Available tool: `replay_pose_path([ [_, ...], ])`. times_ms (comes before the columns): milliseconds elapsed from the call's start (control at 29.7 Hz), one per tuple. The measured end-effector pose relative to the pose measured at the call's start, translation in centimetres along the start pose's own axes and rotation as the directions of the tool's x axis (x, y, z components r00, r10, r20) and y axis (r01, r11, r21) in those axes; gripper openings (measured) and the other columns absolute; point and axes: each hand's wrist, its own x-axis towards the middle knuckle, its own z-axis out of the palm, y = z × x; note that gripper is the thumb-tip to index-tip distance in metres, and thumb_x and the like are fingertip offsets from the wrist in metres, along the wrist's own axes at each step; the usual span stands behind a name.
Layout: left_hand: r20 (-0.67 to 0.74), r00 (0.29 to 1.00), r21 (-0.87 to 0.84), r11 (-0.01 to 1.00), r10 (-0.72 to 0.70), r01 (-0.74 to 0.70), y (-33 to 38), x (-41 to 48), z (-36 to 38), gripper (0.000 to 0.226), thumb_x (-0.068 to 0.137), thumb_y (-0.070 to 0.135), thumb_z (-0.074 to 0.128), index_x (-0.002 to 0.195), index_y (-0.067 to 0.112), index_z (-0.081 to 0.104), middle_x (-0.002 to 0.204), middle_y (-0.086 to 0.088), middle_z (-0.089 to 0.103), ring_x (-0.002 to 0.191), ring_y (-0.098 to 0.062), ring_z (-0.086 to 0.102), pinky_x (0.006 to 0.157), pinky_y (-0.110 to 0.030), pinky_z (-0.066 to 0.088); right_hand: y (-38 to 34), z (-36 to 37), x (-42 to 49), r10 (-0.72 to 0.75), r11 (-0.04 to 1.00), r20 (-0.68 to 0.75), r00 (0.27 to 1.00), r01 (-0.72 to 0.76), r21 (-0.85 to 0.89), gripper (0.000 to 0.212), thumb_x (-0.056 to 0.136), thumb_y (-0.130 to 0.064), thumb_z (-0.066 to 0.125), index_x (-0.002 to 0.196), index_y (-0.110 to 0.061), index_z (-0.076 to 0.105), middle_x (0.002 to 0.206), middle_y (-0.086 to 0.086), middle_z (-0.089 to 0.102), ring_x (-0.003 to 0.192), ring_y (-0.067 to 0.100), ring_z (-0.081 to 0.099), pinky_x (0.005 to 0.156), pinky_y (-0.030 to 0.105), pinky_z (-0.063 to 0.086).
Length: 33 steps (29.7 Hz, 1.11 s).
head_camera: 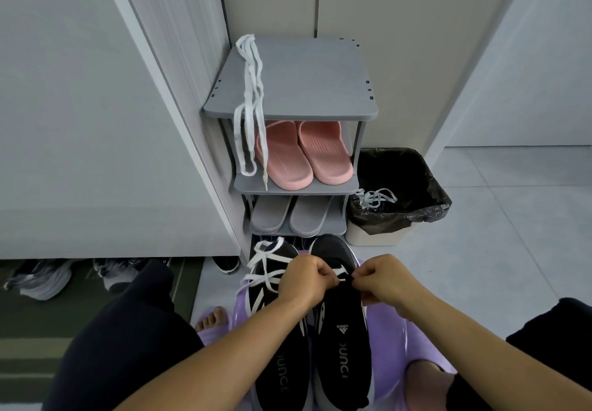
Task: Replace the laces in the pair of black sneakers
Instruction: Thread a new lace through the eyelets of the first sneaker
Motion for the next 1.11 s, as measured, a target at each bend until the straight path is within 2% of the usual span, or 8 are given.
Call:
replay_pose_path([
  [101,0.013,1.000,0.025,1.000,0.001,-0.001,0.3,0.2,0.4,0.005,0.078,0.015,0.071,0.078,0.011,0.073,0.077,-0.005,0.062,0.085,-0.023,0.064,0.081,-0.035,0.053,0.0,-0.1,-0.2,0.031,0.993,0.016,0.999,-0.033,0.109,0.017,0.080,0.010,0.058,0.070,-0.004,0.062,0.059,0.012,0.057,0.038,0.008,0.053,0.044,0.018,0.050],
  [202,0.015,1.000,0.018,1.000,-0.004,0.004,0.4,0.4,0.8,0.005,0.078,0.015,0.071,0.080,0.010,0.073,0.090,-0.010,0.068,0.087,-0.024,0.065,0.080,-0.033,0.052,0.1,-0.2,-0.3,0.036,0.986,0.020,0.999,-0.039,0.159,0.018,0.080,0.011,0.058,0.070,-0.003,0.061,0.058,0.011,0.055,0.035,0.008,0.051,0.043,0.017,0.049],
  [371,-0.006,1.000,-0.045,0.999,-0.026,0.026,0.1,0.7,1.0,0.002,0.076,0.012,0.072,0.077,0.011,0.073,0.073,0.000,0.063,0.078,-0.017,0.063,0.082,-0.033,0.053,0.1,-0.5,-0.3,0.051,0.979,0.049,0.998,-0.059,0.194,0.017,0.081,0.010,0.058,0.072,-0.004,0.062,0.055,0.009,0.055,0.040,0.009,0.054,0.044,0.018,0.050],
  [641,-0.007,1.000,0.043,0.999,-0.011,0.012,0.3,0.9,1.1,0.005,0.077,0.016,0.072,0.079,0.012,0.073,0.080,-0.004,0.065,0.089,-0.022,0.064,0.085,-0.035,0.051,0.4,-0.3,-0.6,0.067,0.962,0.036,0.997,-0.074,0.264,0.017,0.081,0.013,0.058,0.075,-0.002,0.063,0.065,0.013,0.060,0.051,0.018,0.058,0.048,0.021,0.054],
  [809,-0.030,0.998,0.141,0.989,0.055,-0.050,0.2,0.8,1.4,0.010,0.079,0.017,0.068,0.083,0.011,0.074,0.089,-0.005,0.070,0.091,-0.020,0.063,0.084,-0.034,0.050,0.4,0.2,-0.3,-0.021,1.000,-0.043,0.999,0.020,-0.010,0.015,0.077,0.002,0.060,0.064,0.000,0.065,0.061,0.014,0.057,0.054,0.020,0.056,0.060,0.030,0.056],
  [910,-0.033,0.999,0.119,0.993,0.020,-0.016,0.0,1.0,1.2,0.009,0.079,0.015,0.068,0.082,0.010,0.074,0.086,-0.007,0.071,0.088,-0.021,0.065,0.082,-0.035,0.052,-0.1,0.8,-0.3,-0.069,0.953,-0.038,0.997,0.054,-0.299,0.027,0.073,-0.016,0.065,0.048,-0.015,0.057,0.054,0.006,0.056,0.054,0.018,0.058,0.064,0.029,0.053],
  [978,-0.030,0.999,0.108,0.994,0.017,-0.013,-0.1,1.0,1.2,0.009,0.078,0.015,0.068,0.081,0.009,0.074,0.087,-0.009,0.071,0.086,-0.023,0.066,0.080,-0.036,0.053,-0.5,0.9,-0.1,-0.061,0.937,-0.040,0.997,0.043,-0.346,0.026,0.072,-0.011,0.062,0.048,-0.018,0.057,0.056,0.006,0.058,0.054,0.019,0.059,0.063,0.028,0.052],
  [1113,-0.041,0.999,0.066,0.998,0.019,-0.016,-0.3,1.0,1.2,0.007,0.078,0.013,0.070,0.079,0.008,0.074,0.087,-0.009,0.071,0.085,-0.022,0.067,0.080,-0.035,0.053,-0.2,0.4,-0.2,0.047,0.995,0.008,0.999,-0.047,0.086,0.022,0.078,0.010,0.056,0.063,-0.004,0.063,0.055,0.011,0.055,0.044,0.014,0.052,0.048,0.021,0.051],
])
